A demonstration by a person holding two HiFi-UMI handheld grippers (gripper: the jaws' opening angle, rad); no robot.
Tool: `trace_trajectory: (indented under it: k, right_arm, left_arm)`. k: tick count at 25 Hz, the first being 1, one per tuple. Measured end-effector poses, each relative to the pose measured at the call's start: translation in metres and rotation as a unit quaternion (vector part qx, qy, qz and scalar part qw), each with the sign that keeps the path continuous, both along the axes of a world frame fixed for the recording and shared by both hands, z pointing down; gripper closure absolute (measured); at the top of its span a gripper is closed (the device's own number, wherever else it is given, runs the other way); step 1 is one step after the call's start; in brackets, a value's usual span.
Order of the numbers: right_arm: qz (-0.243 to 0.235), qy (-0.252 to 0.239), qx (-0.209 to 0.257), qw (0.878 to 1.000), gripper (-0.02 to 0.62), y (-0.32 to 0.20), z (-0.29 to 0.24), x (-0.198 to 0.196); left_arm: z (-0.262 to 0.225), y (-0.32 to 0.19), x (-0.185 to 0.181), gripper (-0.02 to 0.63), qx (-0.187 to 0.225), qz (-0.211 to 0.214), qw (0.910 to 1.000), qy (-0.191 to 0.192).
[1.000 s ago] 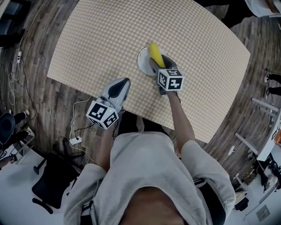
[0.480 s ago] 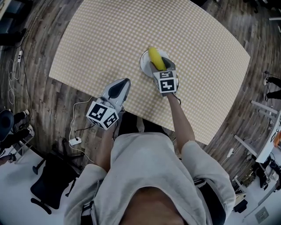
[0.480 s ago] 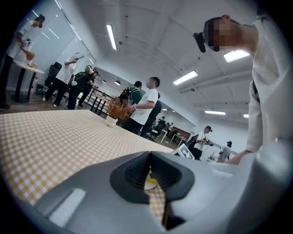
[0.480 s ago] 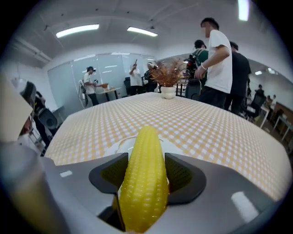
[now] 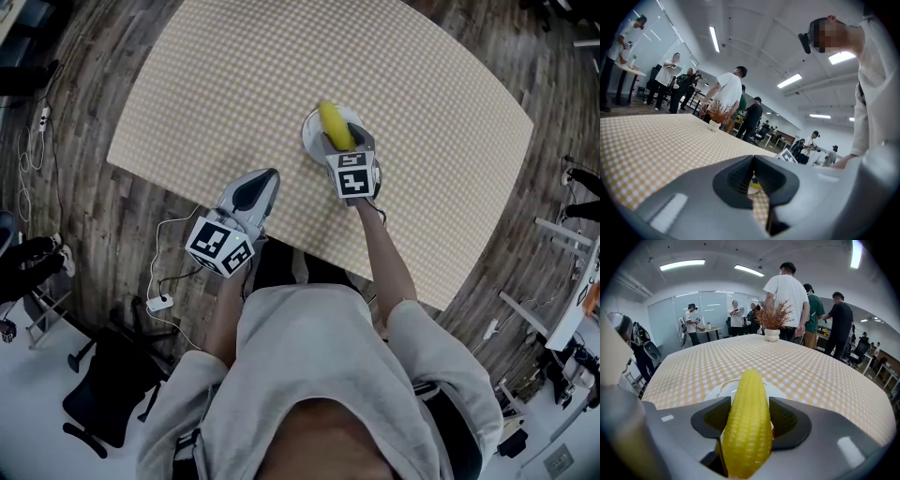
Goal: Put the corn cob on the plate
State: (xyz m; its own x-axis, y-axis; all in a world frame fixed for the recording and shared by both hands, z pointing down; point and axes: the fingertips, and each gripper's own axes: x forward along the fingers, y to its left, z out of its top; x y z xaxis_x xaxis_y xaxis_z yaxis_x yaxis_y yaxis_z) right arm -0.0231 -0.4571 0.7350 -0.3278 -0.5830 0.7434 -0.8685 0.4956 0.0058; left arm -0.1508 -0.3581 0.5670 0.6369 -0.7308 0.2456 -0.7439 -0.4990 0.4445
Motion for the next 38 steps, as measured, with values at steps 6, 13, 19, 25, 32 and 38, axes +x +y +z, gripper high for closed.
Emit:
trace_trajectory:
  k: [6, 13, 19, 25, 32, 38]
  right_arm:
    - [0.008, -0.023, 0.011, 1.000, 0.291, -0.004, -0.013, -0.002]
    - [0.005, -0.033, 0.048, 0.998, 0.308, -0.010, -0.045, -0.002]
    - [0.015, -0.055, 0.086, 0.995, 0.364, -0.012, -0.082, 0.004]
    - [0.013, -0.076, 0.113, 0.991, 0.492, -0.001, -0.116, 0.015]
    - [-0.011, -0.105, 0.131, 0.986, 0.580, 0.025, -0.142, 0.030]
    - [-0.035, -0.166, 0.194, 0.966, 0.595, 0.045, -0.188, 0.035]
  left_arm:
    - [-0.011, 0.000, -0.005, 0.598, 0.012, -0.004, 0.9999, -0.005]
    - [-0.026, -0.002, -0.004, 0.598, 0.033, -0.006, 0.9994, -0.008]
    - [-0.042, -0.001, 0.003, 0.598, 0.051, -0.005, 0.9986, -0.013]
    - [-0.072, 0.007, 0.024, 0.598, 0.076, -0.004, 0.9969, -0.022]
    - [-0.097, 0.028, 0.051, 0.598, 0.098, -0.008, 0.9944, -0.038]
    - [-0.111, 0.052, 0.063, 0.598, 0.122, -0.009, 0.9913, -0.047]
